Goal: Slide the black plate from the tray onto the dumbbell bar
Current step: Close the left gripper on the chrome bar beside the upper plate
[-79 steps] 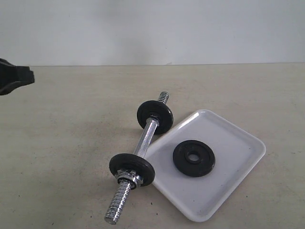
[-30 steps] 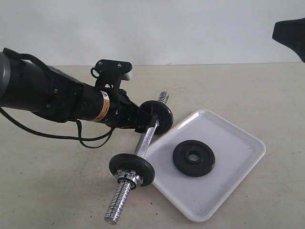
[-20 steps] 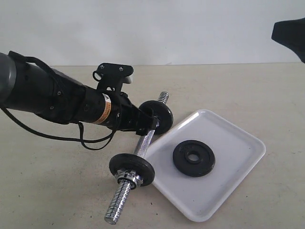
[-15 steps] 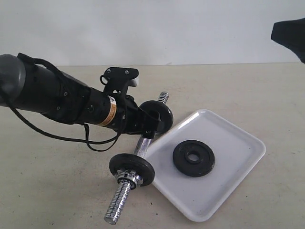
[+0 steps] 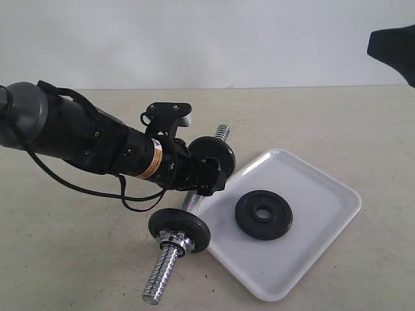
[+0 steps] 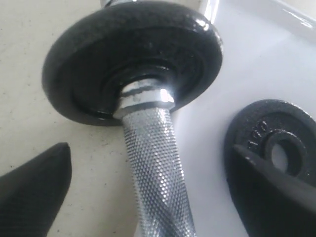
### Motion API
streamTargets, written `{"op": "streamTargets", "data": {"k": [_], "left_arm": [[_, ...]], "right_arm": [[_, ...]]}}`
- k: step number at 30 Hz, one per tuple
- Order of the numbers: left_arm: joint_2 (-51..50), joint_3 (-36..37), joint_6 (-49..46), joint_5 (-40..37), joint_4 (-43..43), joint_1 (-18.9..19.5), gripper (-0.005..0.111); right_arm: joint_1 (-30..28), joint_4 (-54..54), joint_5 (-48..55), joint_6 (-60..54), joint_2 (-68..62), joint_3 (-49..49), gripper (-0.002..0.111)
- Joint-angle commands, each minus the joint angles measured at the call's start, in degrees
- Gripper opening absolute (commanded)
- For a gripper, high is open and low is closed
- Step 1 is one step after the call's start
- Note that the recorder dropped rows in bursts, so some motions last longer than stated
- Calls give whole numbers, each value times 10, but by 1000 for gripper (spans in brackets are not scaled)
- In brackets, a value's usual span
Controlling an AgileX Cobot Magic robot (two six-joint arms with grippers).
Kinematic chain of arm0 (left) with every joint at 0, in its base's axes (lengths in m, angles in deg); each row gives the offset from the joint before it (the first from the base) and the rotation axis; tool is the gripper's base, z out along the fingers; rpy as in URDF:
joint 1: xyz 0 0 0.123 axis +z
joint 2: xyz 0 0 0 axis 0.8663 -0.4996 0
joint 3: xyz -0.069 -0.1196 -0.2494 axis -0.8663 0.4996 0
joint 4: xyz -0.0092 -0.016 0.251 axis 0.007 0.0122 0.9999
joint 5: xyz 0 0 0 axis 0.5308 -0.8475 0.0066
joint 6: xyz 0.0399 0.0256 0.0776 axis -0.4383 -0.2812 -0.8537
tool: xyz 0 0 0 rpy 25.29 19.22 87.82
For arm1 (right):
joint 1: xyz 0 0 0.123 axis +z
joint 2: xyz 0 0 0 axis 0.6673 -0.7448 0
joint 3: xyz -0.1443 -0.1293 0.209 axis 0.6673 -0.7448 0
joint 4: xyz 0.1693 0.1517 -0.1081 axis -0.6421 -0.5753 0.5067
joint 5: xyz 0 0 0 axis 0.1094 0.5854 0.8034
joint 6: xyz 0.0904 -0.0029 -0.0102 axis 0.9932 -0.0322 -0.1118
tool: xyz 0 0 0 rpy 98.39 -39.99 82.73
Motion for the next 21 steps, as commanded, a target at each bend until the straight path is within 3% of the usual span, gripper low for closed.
{"op": "streamTargets", "data": {"k": [1, 21], "left_arm": [[-6, -10, 5, 15, -10, -5, 79], [-51, -35, 5, 40, -23, -5, 79]], "right_arm": [[0, -2, -1, 2, 0, -1, 69], [0, -2, -6, 2, 0, -1, 69]]}}
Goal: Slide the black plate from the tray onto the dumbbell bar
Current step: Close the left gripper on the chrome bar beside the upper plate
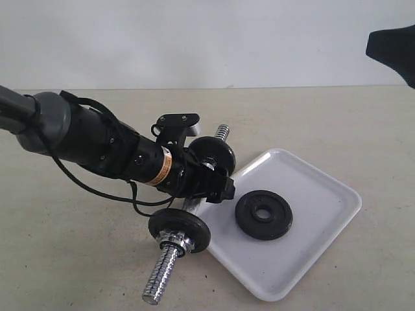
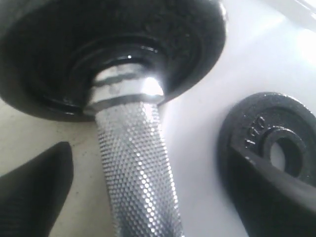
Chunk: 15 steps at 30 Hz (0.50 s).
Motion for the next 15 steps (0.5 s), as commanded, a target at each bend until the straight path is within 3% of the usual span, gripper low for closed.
{"op": "streamTargets", "data": {"k": [1, 7, 15], "left_arm": [[-3, -11, 4, 4, -6, -5, 79], [-3, -20, 4, 4, -6, -5, 78], [-5, -20, 0, 4, 2, -5, 56]], "right_arm": [[0, -2, -2, 2, 0, -1, 69], [0, -2, -2, 2, 0, -1, 69], [0, -2, -2, 2, 0, -1, 69]]}}
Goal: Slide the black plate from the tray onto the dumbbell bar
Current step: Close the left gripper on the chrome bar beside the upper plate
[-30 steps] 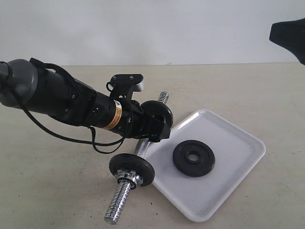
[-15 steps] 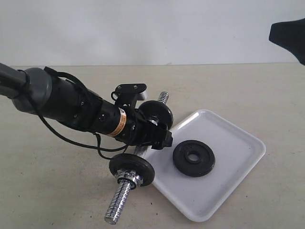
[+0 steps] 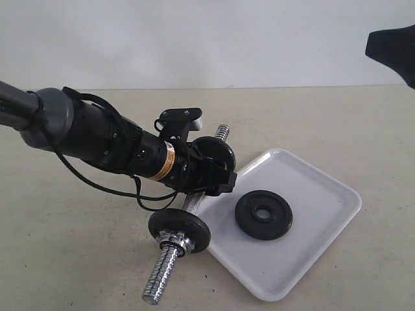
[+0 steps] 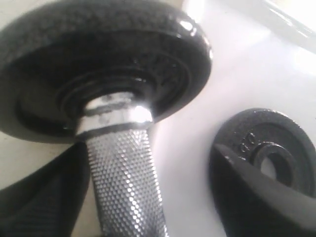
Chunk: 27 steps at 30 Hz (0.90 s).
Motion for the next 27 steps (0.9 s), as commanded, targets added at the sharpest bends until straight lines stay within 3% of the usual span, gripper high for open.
{"op": "streamTargets", "data": {"k": [1, 27], "left_arm": [[-2, -3, 0, -1, 3, -5, 55], [-31, -3, -4, 43, 4, -5, 55]], "right_arm": [[0, -2, -1, 2, 0, -1, 69], [0, -2, -9, 2, 0, -1, 69]]}}
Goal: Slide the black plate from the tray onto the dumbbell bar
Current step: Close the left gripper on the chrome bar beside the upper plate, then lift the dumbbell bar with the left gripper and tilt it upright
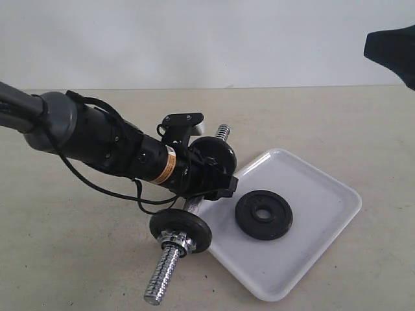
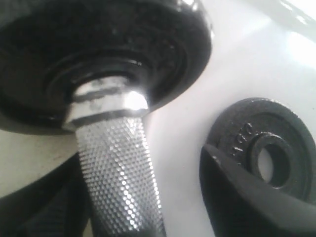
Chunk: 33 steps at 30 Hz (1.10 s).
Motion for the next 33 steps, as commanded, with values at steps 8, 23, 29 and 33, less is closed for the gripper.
{"op": "streamTargets", "data": {"k": [8, 23, 29, 33], "left_arm": [[-30, -2, -2, 24, 3, -5, 55], [-30, -2, -2, 20, 3, -5, 31], [-30, -2, -11, 20, 3, -5, 8], [-30, -2, -24, 16, 3, -5, 4]], "right_arm": [[0, -2, -3, 1, 0, -1, 69], [0, -2, -4, 1, 0, -1, 69], [0, -2, -5, 1, 0, -1, 69], [0, -2, -6, 1, 0, -1, 69]]}}
